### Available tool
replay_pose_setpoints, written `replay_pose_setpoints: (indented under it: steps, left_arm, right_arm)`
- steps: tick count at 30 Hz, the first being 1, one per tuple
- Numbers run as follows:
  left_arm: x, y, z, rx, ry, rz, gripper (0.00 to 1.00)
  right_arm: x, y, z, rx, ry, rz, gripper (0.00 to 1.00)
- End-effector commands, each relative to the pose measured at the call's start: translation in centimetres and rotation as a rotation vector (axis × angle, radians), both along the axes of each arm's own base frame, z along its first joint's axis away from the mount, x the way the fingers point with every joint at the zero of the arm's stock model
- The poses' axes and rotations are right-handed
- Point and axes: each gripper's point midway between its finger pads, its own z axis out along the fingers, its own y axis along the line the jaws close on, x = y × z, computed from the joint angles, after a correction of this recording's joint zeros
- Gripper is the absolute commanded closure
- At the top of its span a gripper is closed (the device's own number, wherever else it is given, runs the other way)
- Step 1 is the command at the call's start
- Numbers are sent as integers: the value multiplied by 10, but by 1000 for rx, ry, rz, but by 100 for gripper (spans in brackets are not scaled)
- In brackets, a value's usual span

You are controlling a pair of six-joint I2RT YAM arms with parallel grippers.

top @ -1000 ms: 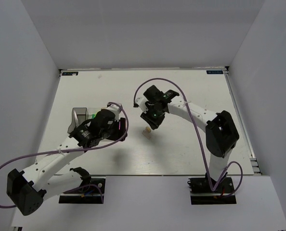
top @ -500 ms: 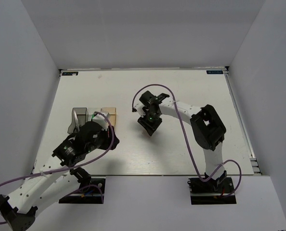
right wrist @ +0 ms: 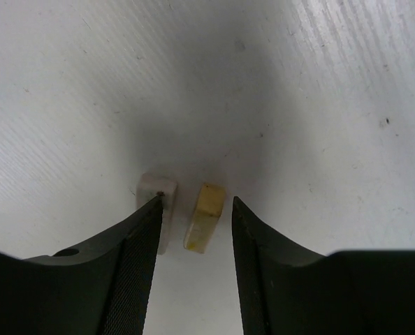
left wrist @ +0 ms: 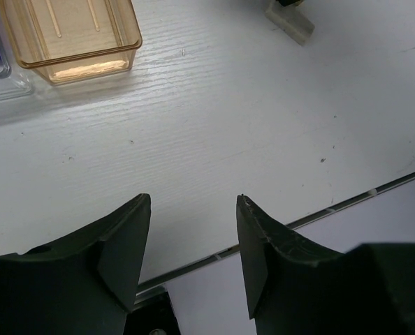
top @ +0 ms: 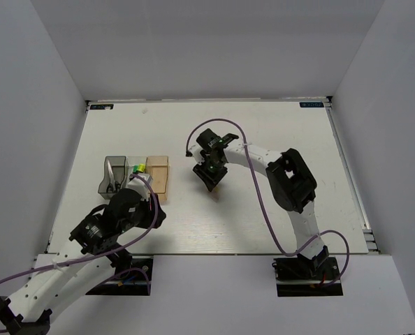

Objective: Sort the stationery into containers
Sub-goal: Grab a piece of stationery with the right arm, then place the stationery into the container

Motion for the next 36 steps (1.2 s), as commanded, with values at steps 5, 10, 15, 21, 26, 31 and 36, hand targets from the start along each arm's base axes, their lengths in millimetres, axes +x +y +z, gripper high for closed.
replay_pose_setpoints:
  steps: [5,10,15,21,26,31,36]
  left_arm:
    - [-2,4,-4,6,2,12,37]
    - [-3,4,-3,1,-1,15,38]
    - [-3,5,-1,-7,-12,20,38]
    - [-4,6,2,-28,-28,26,40]
    - [-2,7,11,-50,-61,35,41]
    - [-1,12,24,-73,-108,55,42]
    - [3,17,39,-97,-163,89,42]
  right_arm:
    - [9,-4,-3,-30,-29,-24,64]
    - [8,-6,12,-22,-46,-6,90]
    - [5,-9,27,-17,-51,22,100]
    - [12,16,77,94,-80,44,100]
    - [2,71,128,311,-103,143,100]
    - [-11,112,153,509,-113,234,100]
    - [-11,150,161,678,-166,343,100]
